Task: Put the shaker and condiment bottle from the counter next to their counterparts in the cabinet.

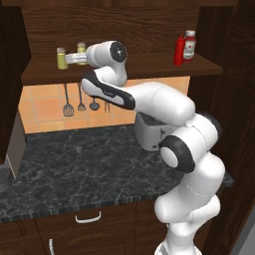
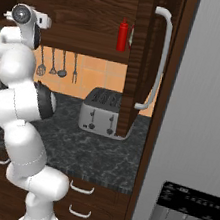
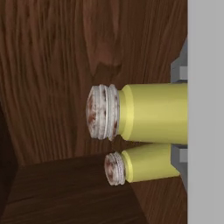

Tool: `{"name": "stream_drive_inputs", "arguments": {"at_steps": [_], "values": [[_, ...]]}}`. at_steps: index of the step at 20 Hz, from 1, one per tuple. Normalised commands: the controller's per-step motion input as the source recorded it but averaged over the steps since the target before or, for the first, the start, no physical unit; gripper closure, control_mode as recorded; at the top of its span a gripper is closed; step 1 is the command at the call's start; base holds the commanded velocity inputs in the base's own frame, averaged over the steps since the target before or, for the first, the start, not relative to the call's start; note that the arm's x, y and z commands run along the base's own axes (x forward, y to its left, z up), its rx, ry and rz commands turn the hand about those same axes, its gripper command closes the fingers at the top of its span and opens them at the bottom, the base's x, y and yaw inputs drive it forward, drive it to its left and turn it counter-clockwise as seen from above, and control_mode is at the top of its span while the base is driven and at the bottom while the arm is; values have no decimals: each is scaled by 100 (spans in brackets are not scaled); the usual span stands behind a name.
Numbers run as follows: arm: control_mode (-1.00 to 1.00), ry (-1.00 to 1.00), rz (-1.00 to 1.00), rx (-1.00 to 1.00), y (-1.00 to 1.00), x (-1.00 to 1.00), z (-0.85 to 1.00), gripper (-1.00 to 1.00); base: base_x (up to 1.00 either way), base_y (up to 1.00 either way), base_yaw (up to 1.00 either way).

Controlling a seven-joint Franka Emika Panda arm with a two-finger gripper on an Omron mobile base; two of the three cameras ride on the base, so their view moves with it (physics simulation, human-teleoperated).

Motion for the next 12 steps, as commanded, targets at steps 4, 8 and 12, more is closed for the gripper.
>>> {"name": "stream_drive_inputs", "arguments": {"at_steps": [4, 8, 12], "values": [[-100, 10, 2, 0, 33, 30, -1, 100, 0, 0, 0], [-100, 11, 6, 0, 41, 25, 0, 100, 0, 0, 0], [-100, 6, 6, 0, 11, 41, -1, 100, 0, 0, 0]]}}
